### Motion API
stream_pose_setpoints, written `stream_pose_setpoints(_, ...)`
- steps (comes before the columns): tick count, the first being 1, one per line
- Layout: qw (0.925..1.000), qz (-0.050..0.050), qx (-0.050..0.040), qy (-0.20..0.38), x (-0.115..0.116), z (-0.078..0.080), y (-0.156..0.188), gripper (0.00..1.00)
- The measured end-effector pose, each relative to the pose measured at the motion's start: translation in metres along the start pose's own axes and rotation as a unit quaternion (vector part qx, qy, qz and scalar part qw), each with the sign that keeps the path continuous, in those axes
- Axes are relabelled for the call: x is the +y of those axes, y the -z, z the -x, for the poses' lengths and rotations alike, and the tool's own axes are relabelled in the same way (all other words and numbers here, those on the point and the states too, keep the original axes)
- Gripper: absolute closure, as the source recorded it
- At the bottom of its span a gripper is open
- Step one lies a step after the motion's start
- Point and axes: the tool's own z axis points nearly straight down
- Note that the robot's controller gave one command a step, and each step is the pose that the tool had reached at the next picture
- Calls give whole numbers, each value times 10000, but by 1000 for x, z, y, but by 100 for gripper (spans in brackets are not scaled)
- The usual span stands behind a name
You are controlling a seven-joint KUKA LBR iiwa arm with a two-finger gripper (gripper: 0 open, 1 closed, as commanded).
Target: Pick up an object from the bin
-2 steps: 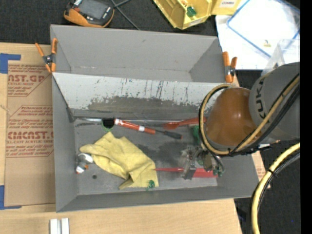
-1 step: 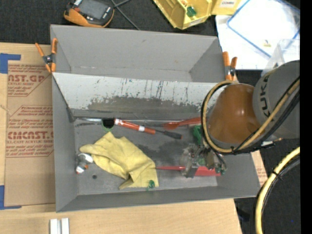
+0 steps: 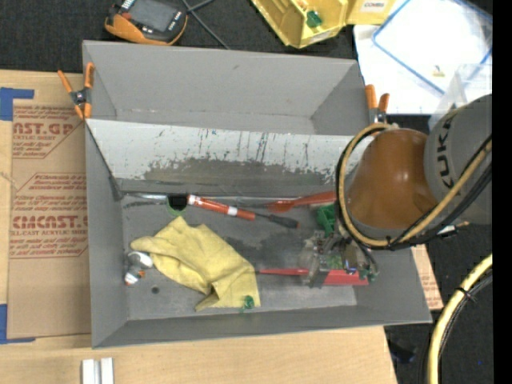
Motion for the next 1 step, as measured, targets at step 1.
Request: stream_pose_setpoints(1, 10000, 3, -16, 3, 0, 1, 17, 100)
